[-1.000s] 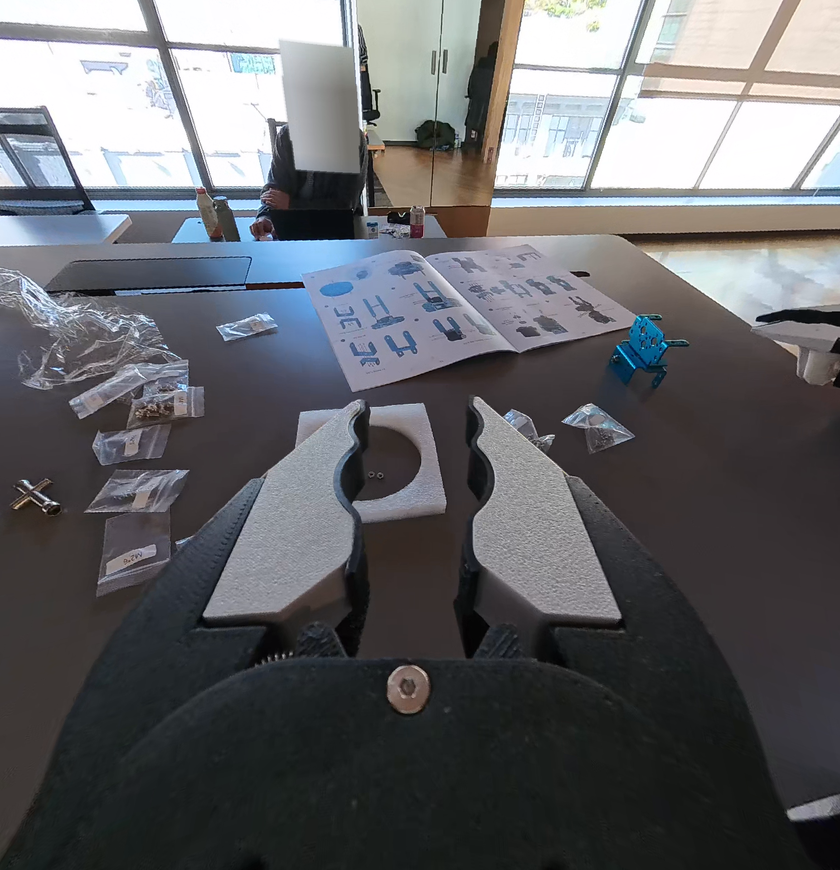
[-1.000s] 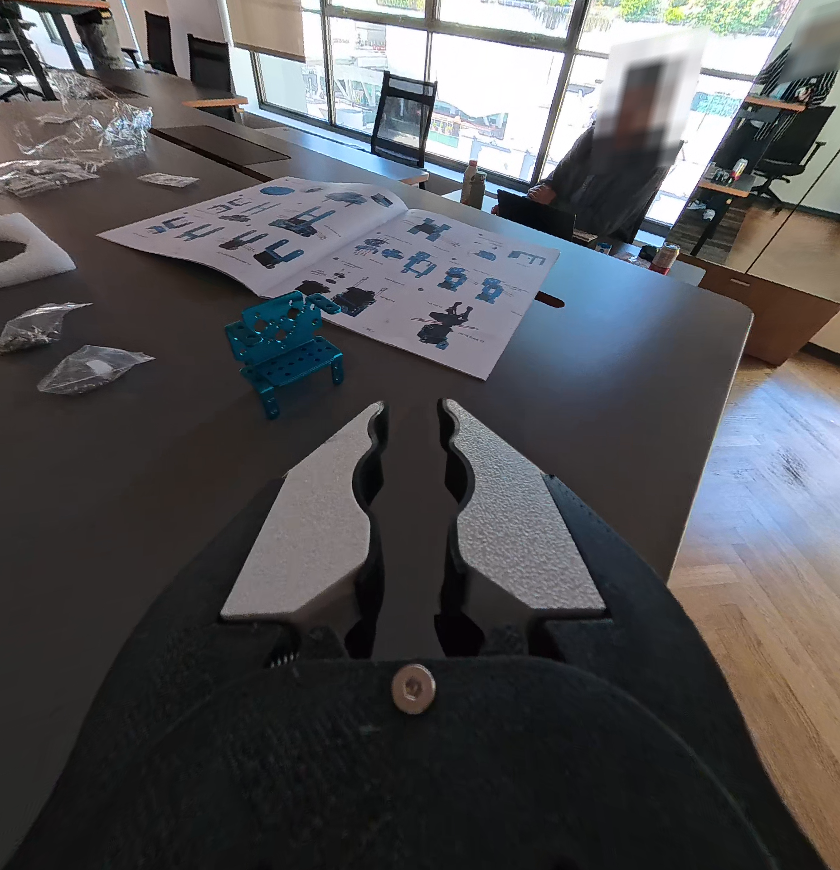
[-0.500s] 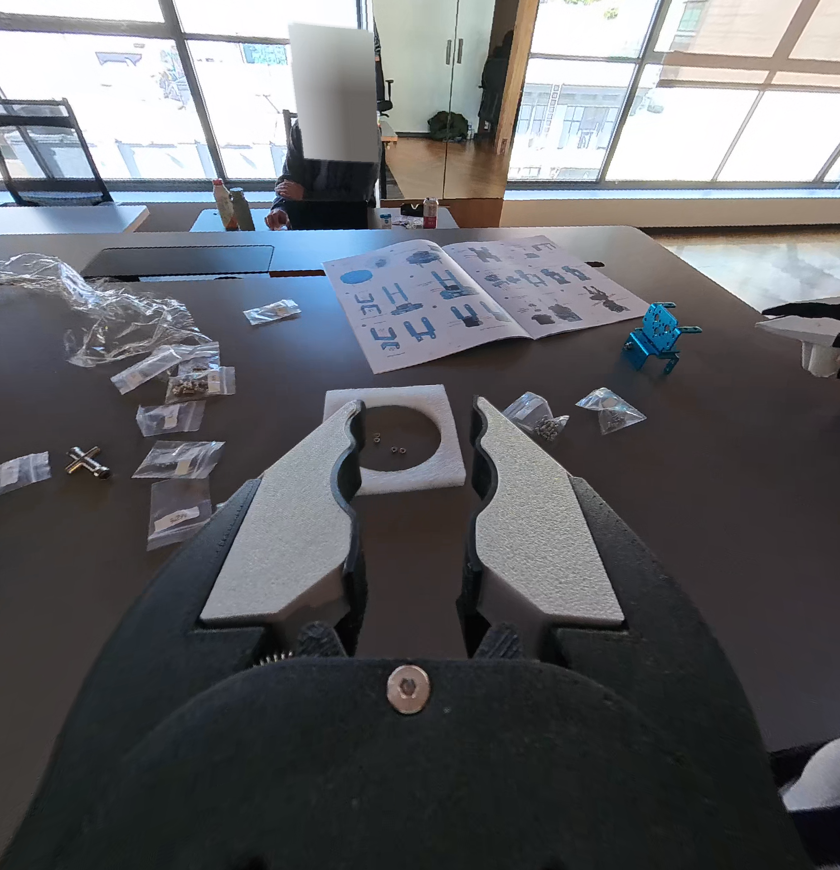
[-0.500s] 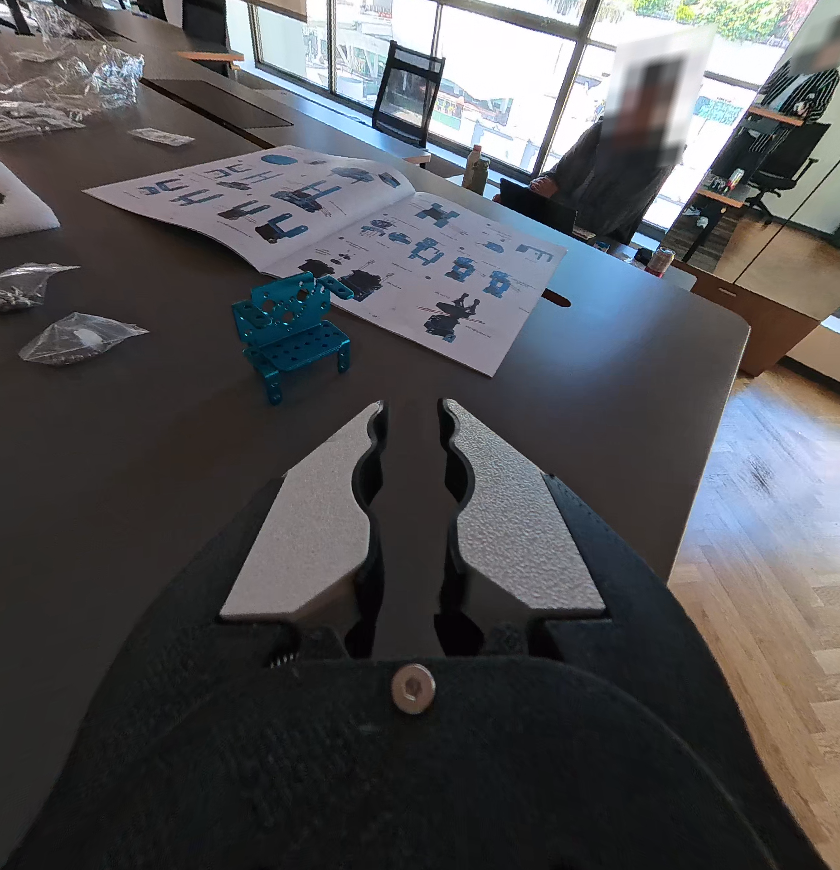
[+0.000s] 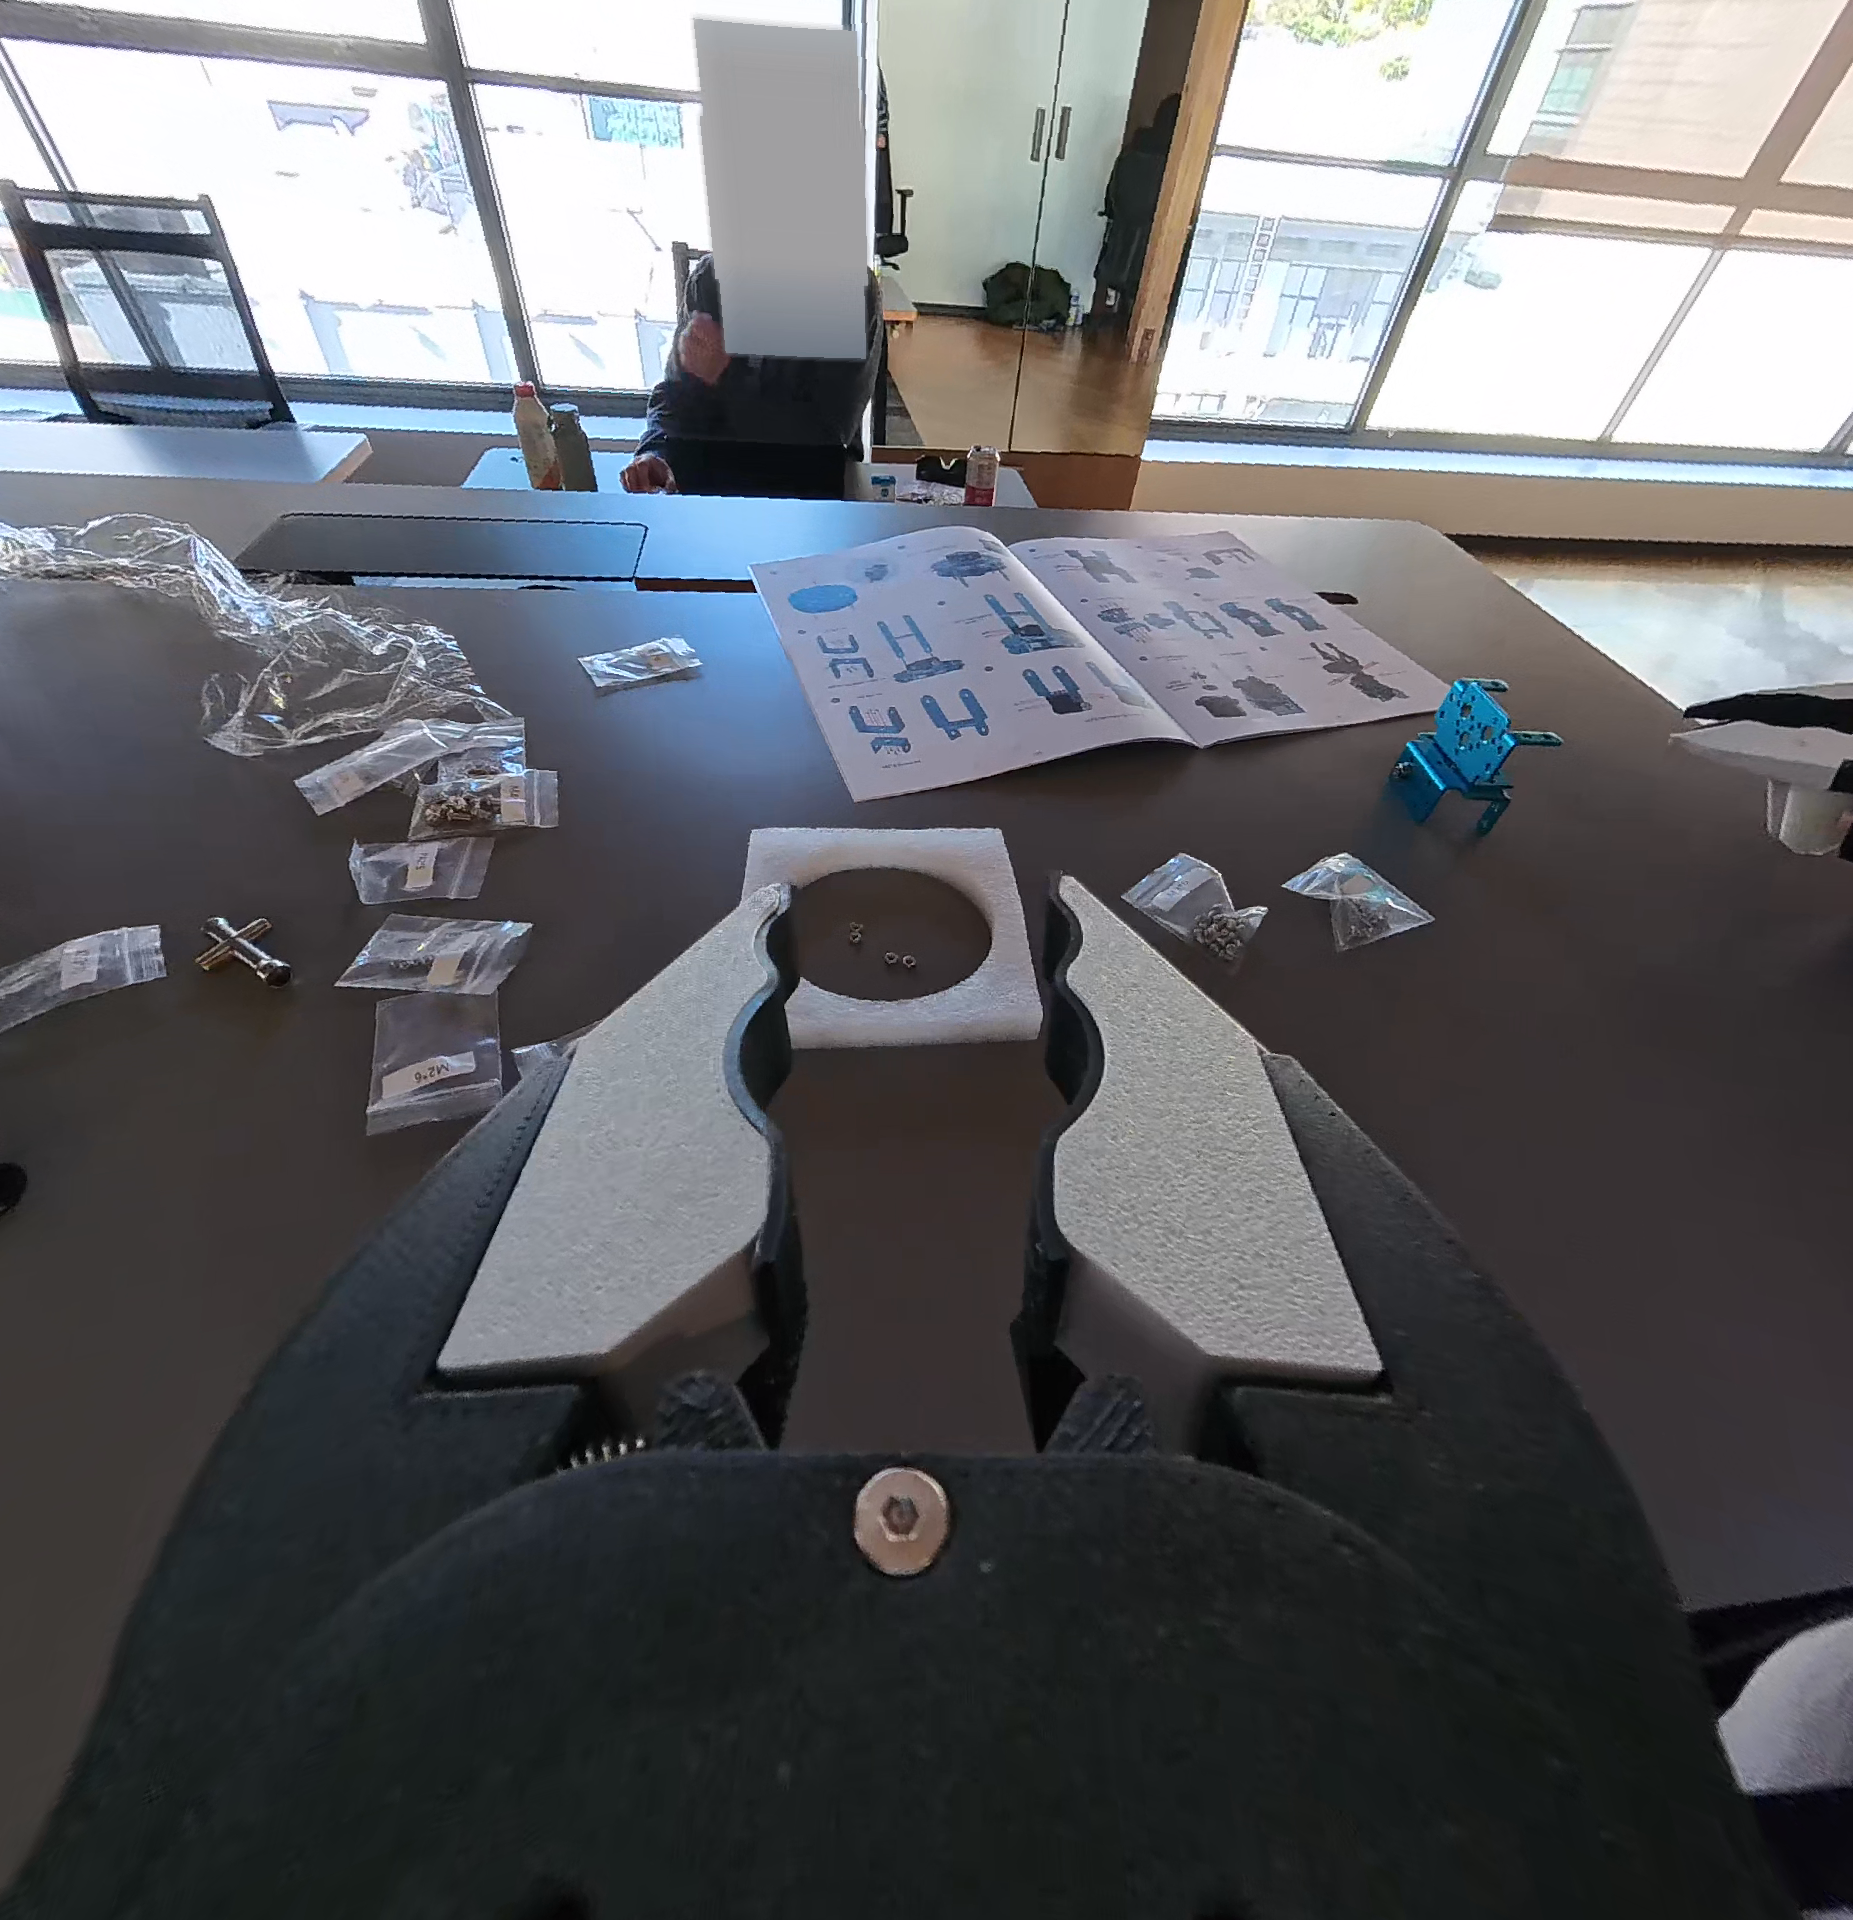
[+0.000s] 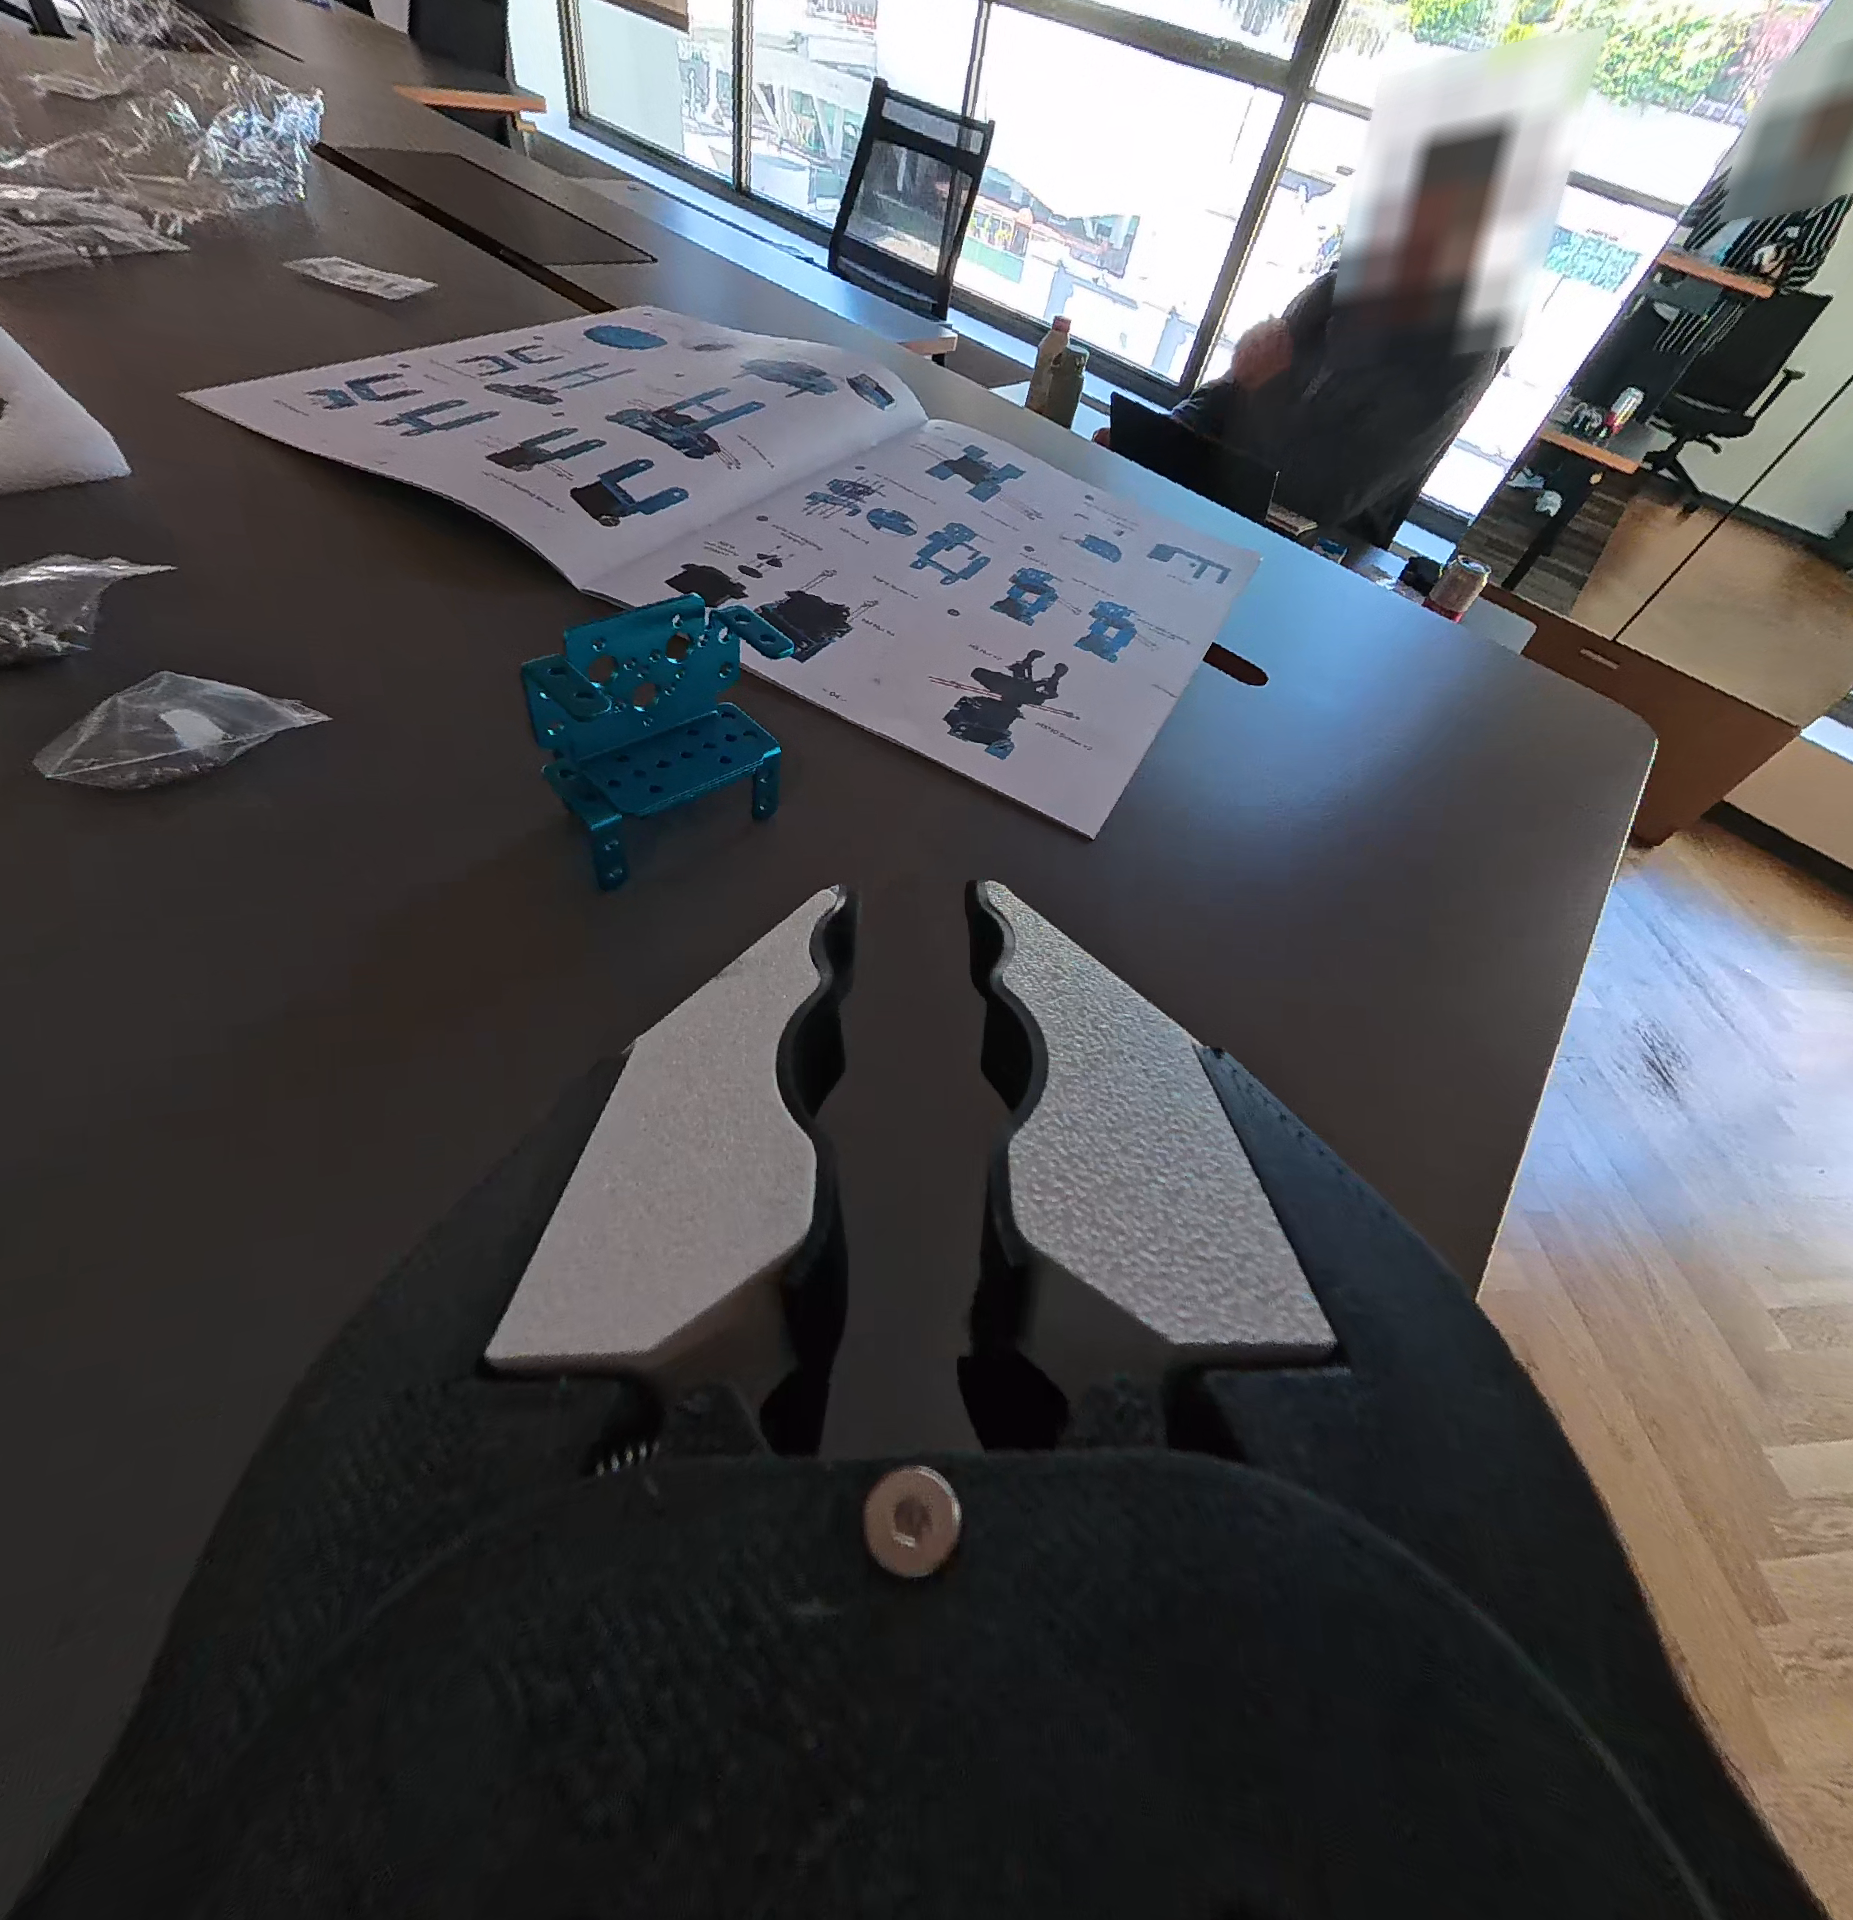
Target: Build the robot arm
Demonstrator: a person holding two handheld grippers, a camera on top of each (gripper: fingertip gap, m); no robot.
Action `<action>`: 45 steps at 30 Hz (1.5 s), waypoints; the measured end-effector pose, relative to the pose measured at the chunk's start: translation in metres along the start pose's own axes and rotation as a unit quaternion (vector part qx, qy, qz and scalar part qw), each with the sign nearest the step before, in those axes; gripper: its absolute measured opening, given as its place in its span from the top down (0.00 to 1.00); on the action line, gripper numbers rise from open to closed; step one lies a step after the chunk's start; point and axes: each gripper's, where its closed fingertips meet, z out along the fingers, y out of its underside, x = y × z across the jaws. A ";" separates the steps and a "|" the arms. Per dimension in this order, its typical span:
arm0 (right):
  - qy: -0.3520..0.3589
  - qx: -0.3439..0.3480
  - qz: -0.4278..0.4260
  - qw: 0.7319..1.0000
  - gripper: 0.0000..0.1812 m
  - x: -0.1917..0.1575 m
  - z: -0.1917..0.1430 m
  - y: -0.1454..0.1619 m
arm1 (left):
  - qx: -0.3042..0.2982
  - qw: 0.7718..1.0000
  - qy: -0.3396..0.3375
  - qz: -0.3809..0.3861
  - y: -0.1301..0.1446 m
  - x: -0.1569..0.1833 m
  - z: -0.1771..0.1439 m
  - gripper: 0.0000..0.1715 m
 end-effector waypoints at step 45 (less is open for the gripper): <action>-0.090 -0.106 0.084 0.987 0.80 -0.139 0.019 -0.049 | 0.032 0.991 0.127 0.014 0.007 -0.028 0.013 0.74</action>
